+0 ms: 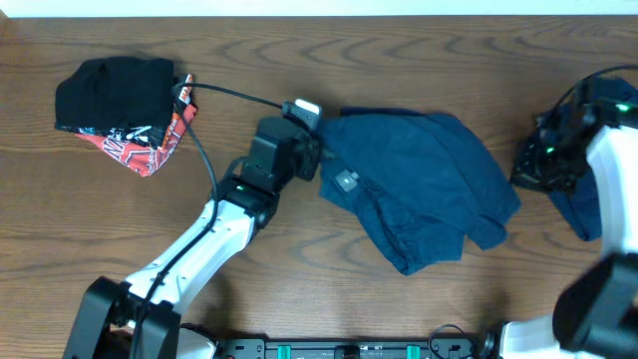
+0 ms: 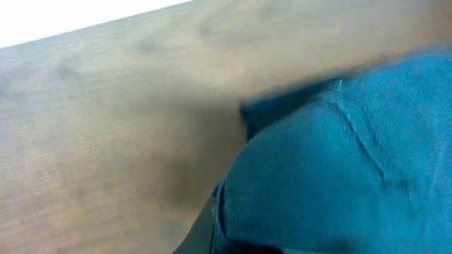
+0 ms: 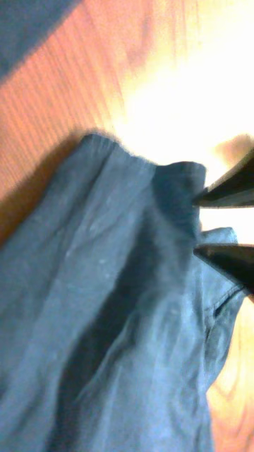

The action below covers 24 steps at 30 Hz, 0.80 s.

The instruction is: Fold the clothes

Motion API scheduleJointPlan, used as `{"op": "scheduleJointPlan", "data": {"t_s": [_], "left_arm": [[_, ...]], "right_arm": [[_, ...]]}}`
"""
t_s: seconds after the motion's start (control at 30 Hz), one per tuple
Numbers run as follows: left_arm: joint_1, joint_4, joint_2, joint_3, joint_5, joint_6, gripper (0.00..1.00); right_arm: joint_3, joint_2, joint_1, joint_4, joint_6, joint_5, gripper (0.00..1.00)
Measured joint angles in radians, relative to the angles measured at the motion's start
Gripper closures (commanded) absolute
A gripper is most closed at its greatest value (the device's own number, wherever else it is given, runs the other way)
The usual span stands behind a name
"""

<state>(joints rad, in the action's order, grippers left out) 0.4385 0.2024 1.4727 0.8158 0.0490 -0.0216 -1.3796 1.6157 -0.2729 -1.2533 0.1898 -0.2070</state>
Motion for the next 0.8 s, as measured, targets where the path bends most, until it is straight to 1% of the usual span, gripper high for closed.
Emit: {"op": "scheduleJointPlan", "data": {"t_s": [0.03, 0.13, 0.2, 0.33, 0.43, 0.57, 0.7, 0.8], "left_arm": [[-0.009, 0.032, -0.006, 0.0, 0.0, 0.003, 0.94], [-0.05, 0.117, -0.02, 0.0, -0.012, 0.029, 0.94], [-0.085, 0.127, -0.023, 0.0, -0.027, 0.059, 0.94], [-0.13, 0.051, -0.023, 0.0, -0.047, 0.102, 0.94], [-0.13, 0.01, -0.023, 0.0, -0.052, 0.115, 0.94], [-0.129, 0.003, -0.023, 0.0, -0.053, 0.126, 0.94], [-0.129, 0.003, -0.023, 0.0, -0.053, 0.128, 0.94], [-0.129, 0.003, -0.023, 0.0, -0.053, 0.13, 0.94]], "right_arm": [[-0.003, -0.026, -0.002, -0.007, 0.008, 0.003, 0.59], [-0.003, -0.058, -0.004, -0.022, 0.019, 0.004, 0.59], [0.006, -0.053, -0.001, -0.031, 0.019, -0.006, 0.6], [0.077, -0.051, 0.043, -0.035, 0.016, -0.021, 0.6], [0.182, -0.051, 0.12, 0.006, 0.02, -0.035, 0.6], [0.334, -0.047, 0.219, 0.078, 0.058, -0.052, 0.61], [0.442, -0.046, 0.271, 0.154, 0.095, -0.06, 0.64], [0.508, -0.046, 0.307, 0.247, 0.117, -0.064, 0.65]]}}
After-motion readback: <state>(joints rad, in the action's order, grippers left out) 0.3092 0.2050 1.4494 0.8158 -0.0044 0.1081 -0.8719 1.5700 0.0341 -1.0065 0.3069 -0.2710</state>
